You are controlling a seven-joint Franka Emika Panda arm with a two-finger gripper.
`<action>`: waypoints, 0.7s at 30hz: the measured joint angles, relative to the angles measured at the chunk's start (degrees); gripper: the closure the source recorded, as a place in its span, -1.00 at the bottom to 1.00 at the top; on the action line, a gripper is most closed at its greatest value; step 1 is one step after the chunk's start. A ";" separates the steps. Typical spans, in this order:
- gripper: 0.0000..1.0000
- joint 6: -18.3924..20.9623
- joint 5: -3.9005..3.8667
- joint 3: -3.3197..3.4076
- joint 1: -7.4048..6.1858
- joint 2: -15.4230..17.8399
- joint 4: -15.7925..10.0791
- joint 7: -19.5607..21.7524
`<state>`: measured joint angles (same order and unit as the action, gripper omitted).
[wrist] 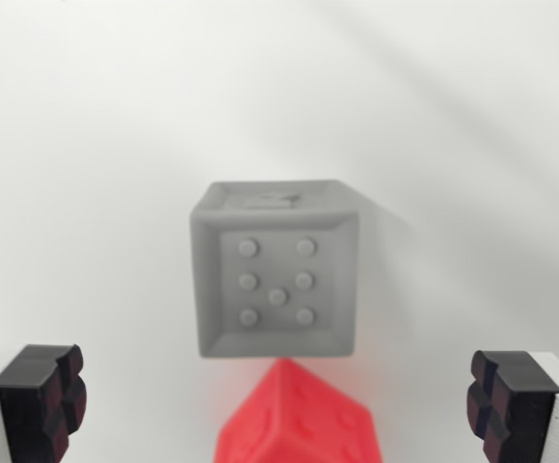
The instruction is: Destack cube
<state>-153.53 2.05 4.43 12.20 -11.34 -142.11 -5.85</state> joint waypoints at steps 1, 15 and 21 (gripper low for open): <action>-1.00 0.65 -0.13 0.04 0.00 0.69 -0.02 0.08; -1.00 9.50 -1.58 0.19 0.00 9.18 0.38 1.16; -1.00 13.82 -1.98 0.20 0.01 12.60 1.31 1.43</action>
<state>-139.71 0.08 4.62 12.21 1.25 -140.81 -4.42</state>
